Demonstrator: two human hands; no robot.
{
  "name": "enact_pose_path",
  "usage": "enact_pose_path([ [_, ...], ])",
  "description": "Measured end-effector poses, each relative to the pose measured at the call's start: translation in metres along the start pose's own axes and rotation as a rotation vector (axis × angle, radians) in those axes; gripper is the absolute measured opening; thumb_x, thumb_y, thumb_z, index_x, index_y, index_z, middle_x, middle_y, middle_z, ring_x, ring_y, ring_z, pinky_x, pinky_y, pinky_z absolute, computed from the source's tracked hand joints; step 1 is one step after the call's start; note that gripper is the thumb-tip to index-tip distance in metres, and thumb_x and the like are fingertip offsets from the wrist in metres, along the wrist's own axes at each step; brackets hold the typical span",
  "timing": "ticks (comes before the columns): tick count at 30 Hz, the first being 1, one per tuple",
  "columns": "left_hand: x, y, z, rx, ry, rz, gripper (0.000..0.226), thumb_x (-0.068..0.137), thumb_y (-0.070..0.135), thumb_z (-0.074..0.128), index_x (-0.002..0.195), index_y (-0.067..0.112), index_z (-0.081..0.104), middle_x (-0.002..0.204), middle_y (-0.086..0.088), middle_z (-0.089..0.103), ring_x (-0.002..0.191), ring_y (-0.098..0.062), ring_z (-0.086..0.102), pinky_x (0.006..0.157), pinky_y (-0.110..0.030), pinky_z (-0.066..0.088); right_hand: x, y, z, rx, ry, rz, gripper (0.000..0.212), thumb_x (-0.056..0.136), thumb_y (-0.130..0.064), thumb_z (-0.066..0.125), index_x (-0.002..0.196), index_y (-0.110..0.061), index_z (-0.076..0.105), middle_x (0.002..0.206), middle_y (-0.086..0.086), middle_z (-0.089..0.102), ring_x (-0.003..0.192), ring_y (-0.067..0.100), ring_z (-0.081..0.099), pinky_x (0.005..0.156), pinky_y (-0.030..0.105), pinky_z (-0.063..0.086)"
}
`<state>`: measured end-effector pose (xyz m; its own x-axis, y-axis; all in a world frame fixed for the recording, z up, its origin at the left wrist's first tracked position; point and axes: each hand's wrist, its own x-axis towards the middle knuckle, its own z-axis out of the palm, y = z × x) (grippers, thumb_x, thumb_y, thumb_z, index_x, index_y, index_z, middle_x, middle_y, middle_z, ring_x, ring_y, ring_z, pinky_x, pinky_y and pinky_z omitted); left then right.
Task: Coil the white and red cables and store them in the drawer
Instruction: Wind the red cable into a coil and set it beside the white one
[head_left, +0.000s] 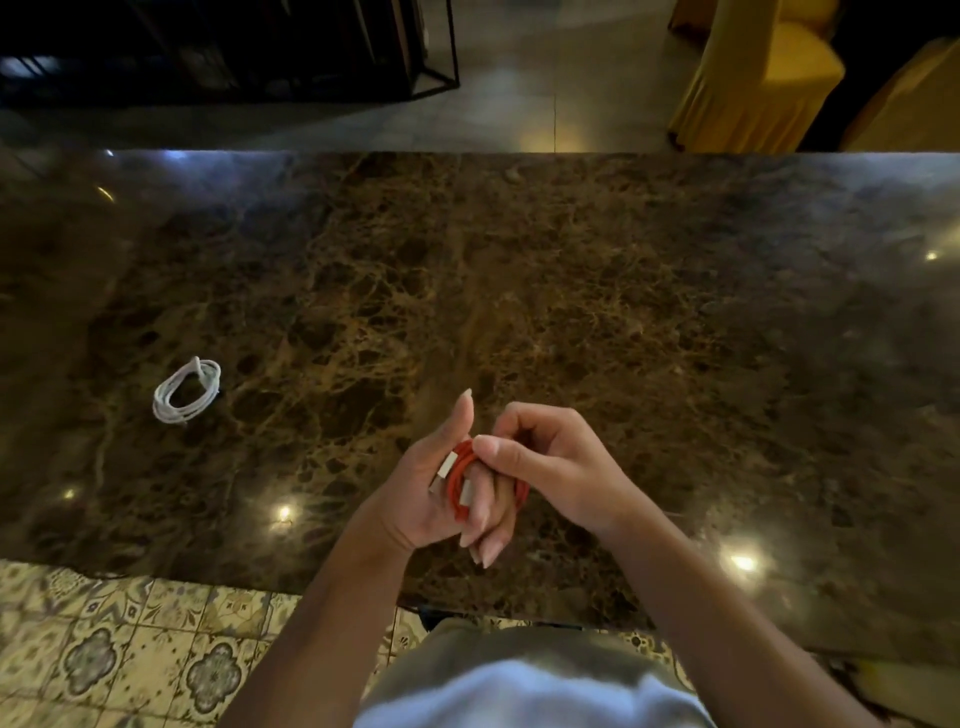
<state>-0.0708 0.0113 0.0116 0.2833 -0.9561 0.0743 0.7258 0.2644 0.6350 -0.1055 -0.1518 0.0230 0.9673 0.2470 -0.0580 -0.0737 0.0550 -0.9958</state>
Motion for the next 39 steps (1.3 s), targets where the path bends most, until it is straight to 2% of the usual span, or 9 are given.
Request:
enact_pose_path([
  [4,0.002,-0.001,-0.005,0.05,0.041,-0.077,0.086,0.108,0.06,0.024,0.063,0.011,0.078,0.048,-0.002,0.063,0.049,-0.013,0.068,0.049,-0.02,0.055,-0.005,0.007,0.001,0.015,0.071,-0.003,0.035,0.095,-0.025,0.074,0.077,0.001,0.06,0.064,0.005,0.063,0.058,0.016,0.06,0.052,0.032,0.051],
  [8,0.007,0.005,-0.017,0.096,0.036,-0.101,0.082,0.11,0.053,0.025,0.067,0.008,0.079,0.062,-0.003,0.073,0.059,-0.016,0.074,0.062,-0.025,0.061,-0.007,0.005,0.002,-0.025,0.142,-0.054,0.038,0.091,-0.031,0.077,0.073,-0.002,0.061,0.065,0.021,0.063,0.056,0.026,0.057,0.053,0.04,0.047],
  [11,0.004,0.009,-0.016,0.166,0.109,0.025,0.044,0.11,0.038,0.045,0.1,0.017,0.082,0.068,-0.006,0.074,0.067,-0.012,0.076,0.066,-0.027,0.064,-0.005,0.004,0.006,-0.028,0.166,-0.058,0.036,0.092,-0.023,0.079,0.072,0.0,0.06,0.068,0.023,0.064,0.056,0.03,0.057,0.053,0.044,0.048],
  [13,0.002,0.011,-0.01,0.174,0.309,0.06,0.02,0.098,0.04,0.068,0.099,0.026,0.083,0.068,-0.004,0.074,0.065,-0.009,0.075,0.064,-0.025,0.063,-0.004,0.005,0.008,-0.026,0.189,-0.065,0.037,0.091,-0.025,0.079,0.072,-0.001,0.06,0.07,0.024,0.065,0.057,0.035,0.058,0.052,0.047,0.048],
  [17,0.007,0.007,-0.013,0.2,0.236,-0.026,0.063,0.107,0.038,0.042,0.056,0.012,0.068,0.055,0.005,0.069,0.048,-0.009,0.065,0.042,-0.025,0.042,-0.009,0.004,0.007,-0.085,0.242,-0.091,0.037,0.091,-0.025,0.08,0.071,0.0,0.061,0.066,0.018,0.065,0.055,0.027,0.059,0.051,0.039,0.049],
  [21,0.011,-0.001,-0.018,0.218,0.149,0.013,0.064,0.109,0.027,0.035,0.053,-0.001,0.048,0.059,0.012,0.07,0.038,-0.015,0.053,0.038,-0.034,0.027,-0.014,0.001,0.009,-0.291,0.332,-0.182,0.04,0.09,-0.036,0.078,0.067,-0.006,0.063,0.06,0.004,0.064,0.052,0.019,0.061,0.045,0.04,0.051],
  [28,0.033,-0.013,-0.013,0.006,0.088,-0.048,0.06,0.102,0.03,0.037,0.063,0.006,0.076,0.057,-0.006,0.071,0.053,-0.02,0.071,0.046,-0.024,0.05,-0.028,-0.001,0.003,-0.532,0.46,-0.174,0.041,0.09,-0.049,0.072,0.065,-0.019,0.059,0.062,-0.006,0.063,0.057,0.016,0.062,0.052,0.041,0.053],
  [34,0.041,-0.012,-0.012,-0.033,0.2,-0.077,0.06,0.099,0.033,0.047,0.049,0.005,0.065,0.043,-0.004,0.059,0.04,-0.018,0.062,0.043,-0.019,0.049,-0.032,-0.006,-0.006,-0.581,0.494,-0.215,0.041,0.091,-0.048,0.071,0.065,-0.019,0.059,0.06,-0.008,0.059,0.055,0.013,0.058,0.049,0.031,0.049],
  [39,0.041,-0.016,-0.004,-0.008,0.589,-0.093,0.055,0.09,0.031,0.058,0.038,0.012,0.051,0.034,0.002,0.043,0.03,-0.01,0.046,0.034,-0.016,0.036,-0.035,0.0,-0.004,-0.602,0.477,-0.233,0.035,0.094,-0.038,0.071,0.066,-0.021,0.058,0.06,-0.011,0.059,0.053,0.011,0.057,0.047,0.025,0.046],
])
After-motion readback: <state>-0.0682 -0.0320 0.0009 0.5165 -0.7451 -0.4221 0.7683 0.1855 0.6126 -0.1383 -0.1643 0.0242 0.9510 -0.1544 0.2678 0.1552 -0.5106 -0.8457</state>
